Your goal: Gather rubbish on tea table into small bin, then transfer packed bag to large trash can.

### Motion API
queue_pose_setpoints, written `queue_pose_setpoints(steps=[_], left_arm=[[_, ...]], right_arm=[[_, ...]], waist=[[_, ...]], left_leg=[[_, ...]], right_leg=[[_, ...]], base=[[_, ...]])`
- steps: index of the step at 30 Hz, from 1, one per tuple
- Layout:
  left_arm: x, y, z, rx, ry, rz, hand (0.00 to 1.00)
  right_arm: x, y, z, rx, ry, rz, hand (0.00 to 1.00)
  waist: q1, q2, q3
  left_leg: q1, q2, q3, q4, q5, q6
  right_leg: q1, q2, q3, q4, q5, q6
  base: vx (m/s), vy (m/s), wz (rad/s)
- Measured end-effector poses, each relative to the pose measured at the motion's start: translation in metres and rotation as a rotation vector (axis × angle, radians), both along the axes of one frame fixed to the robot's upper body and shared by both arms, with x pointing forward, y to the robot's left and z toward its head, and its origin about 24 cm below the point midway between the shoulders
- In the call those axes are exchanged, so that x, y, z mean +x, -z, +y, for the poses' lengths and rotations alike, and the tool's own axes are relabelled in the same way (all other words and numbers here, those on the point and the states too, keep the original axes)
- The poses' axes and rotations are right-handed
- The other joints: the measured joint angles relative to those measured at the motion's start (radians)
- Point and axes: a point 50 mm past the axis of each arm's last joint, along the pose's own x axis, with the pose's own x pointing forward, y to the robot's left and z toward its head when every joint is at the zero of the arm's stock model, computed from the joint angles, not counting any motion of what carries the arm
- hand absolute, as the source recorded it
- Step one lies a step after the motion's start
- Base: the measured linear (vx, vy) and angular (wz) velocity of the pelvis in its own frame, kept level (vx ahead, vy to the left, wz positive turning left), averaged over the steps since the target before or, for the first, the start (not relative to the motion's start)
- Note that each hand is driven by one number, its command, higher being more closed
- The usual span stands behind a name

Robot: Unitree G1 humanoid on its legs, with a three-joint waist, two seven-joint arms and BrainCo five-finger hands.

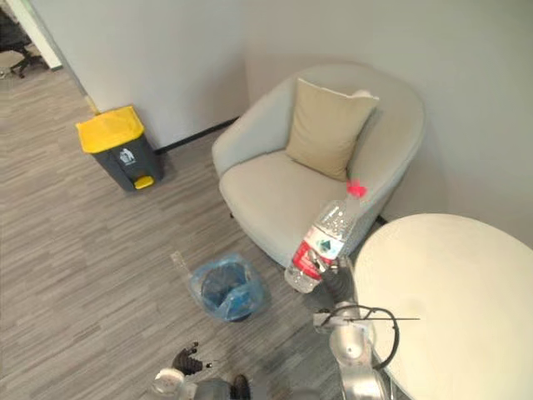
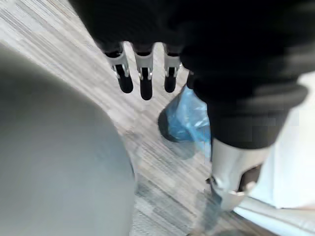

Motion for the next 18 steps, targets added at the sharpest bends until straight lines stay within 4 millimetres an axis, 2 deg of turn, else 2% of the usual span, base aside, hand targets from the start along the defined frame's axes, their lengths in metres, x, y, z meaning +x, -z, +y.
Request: queue_pose_setpoints(steps=[1, 3, 6, 10, 11, 12, 13, 14, 15, 16, 17, 18], left_arm=[[0.0, 0.001, 0.001, 0.012, 0.011, 0.008, 0.0], [-0.001, 0.001, 0.002, 0.028, 0.032, 0.014, 0.0], [0.001, 0.001, 0.003, 0.043, 0.04, 0.008, 0.0], [-0.002, 0.002, 0.004, 0.048, 0.04, 0.022, 0.0], [-0.002, 0.002, 0.005, 0.05, 0.046, 0.02, 0.0], [0.0, 0.001, 0.008, 0.059, 0.053, 0.015, 0.0], [0.0, 0.001, 0.009, 0.064, 0.055, 0.015, 0.0], [-0.001, 0.002, 0.016, 0.085, 0.056, 0.033, 0.0], [-0.001, 0.003, 0.017, 0.088, 0.053, 0.036, 0.0], [0.0, 0.002, 0.019, 0.09, 0.043, 0.036, 0.0], [0.0, 0.003, 0.021, 0.093, 0.033, 0.041, 0.0], [-0.001, 0.002, 0.023, 0.097, 0.028, 0.042, 0.0]], right_arm=[[0.0, 0.004, -0.001, -0.002, 0.006, 0.016, 1.0], [0.0, 0.007, -0.001, 0.001, 0.01, 0.03, 1.0], [0.009, 0.024, 0.003, -0.001, -0.013, 0.1, 1.0], [0.009, 0.027, 0.012, 0.005, -0.051, 0.116, 1.0], [0.011, 0.026, 0.014, 0.005, -0.061, 0.111, 1.0], [0.011, 0.026, 0.016, 0.004, -0.074, 0.113, 1.0], [0.011, 0.026, 0.016, 0.004, -0.078, 0.115, 1.0], [0.009, 0.029, 0.017, 0.002, -0.09, 0.127, 1.0], [0.009, 0.028, 0.018, 0.0, -0.094, 0.127, 1.0], [0.01, 0.028, 0.018, -0.002, -0.098, 0.124, 1.0], [0.01, 0.028, 0.02, -0.006, -0.111, 0.127, 1.0], [0.009, 0.029, 0.023, -0.004, -0.122, 0.131, 1.0]], waist=[[0.005, -0.009, -0.009], [0.001, -0.022, -0.012], [0.021, -0.022, -0.011], [0.024, -0.023, -0.008], [0.023, -0.014, -0.003], [0.022, -0.018, 0.013], [0.019, -0.022, 0.018], [0.002, -0.027, 0.022], [-0.002, -0.024, 0.027], [-0.003, -0.033, 0.032], [-0.003, -0.027, 0.038], [-0.003, -0.034, 0.034]], left_leg=[[0.026, -0.046, -0.012, -0.065, 0.036, 0.007], [0.048, -0.101, -0.034, -0.169, 0.092, 0.024], [0.087, -0.137, -0.047, -0.258, 0.131, 0.044], [0.149, -0.152, -0.064, -0.329, 0.135, 0.043], [0.164, -0.152, -0.065, -0.353, 0.134, 0.043], [0.18, -0.154, -0.073, -0.364, 0.131, 0.047], [0.186, -0.154, -0.077, -0.367, 0.13, 0.047], [0.188, -0.153, -0.104, -0.364, 0.128, 0.041], [0.192, -0.152, -0.111, -0.366, 0.128, 0.041], [0.202, -0.15, -0.12, -0.367, 0.128, 0.041], [0.207, -0.146, -0.134, -0.363, 0.129, 0.034], [0.201, -0.146, -0.146, -0.349, 0.124, 0.022]], right_leg=[[-0.007, -0.024, 0.001, 0.002, -0.01, 0.017], [-0.006, -0.049, 0.006, -0.035, -0.006, 0.025], [0.01, -0.065, 0.013, -0.059, 0.009, 0.045], [-0.005, -0.074, 0.025, 0.036, 0.01, 0.047], [-0.077, -0.075, 0.046, 0.176, 0.011, 0.048], [-0.158, -0.078, 0.078, 0.338, 0.029, 0.049], [-0.183, -0.078, 0.096, 0.383, 0.026, 0.041], [-0.239, -0.053, 0.152, 0.431, -0.025, 0.043], [-0.251, -0.047, 0.171, 0.416, -0.038, 0.051], [-0.254, -0.039, 0.192, 0.384, -0.046, 0.059], [-0.255, -0.021, 0.227, 0.298, -0.044, 0.067], [-0.247, -0.014, 0.251, 0.221, -0.022, 0.056]], base=[[0.09, 0.108, 0.35], [0.11, 0.127, 0.5], [0.05, 0.097, 0.23], [0.01, 0.033, 0.01], [-0.02, 0.037, -0.1], [-0.02, 0.028, -0.05], [0.0, 0.015, 0.28], [0.02, 0.008, 0.36], [0.03, 0.0, 0.42], [0.04, -0.027, 0.35], [0.05, -0.047, 0.43], [0.05, -0.061, 0.48]])
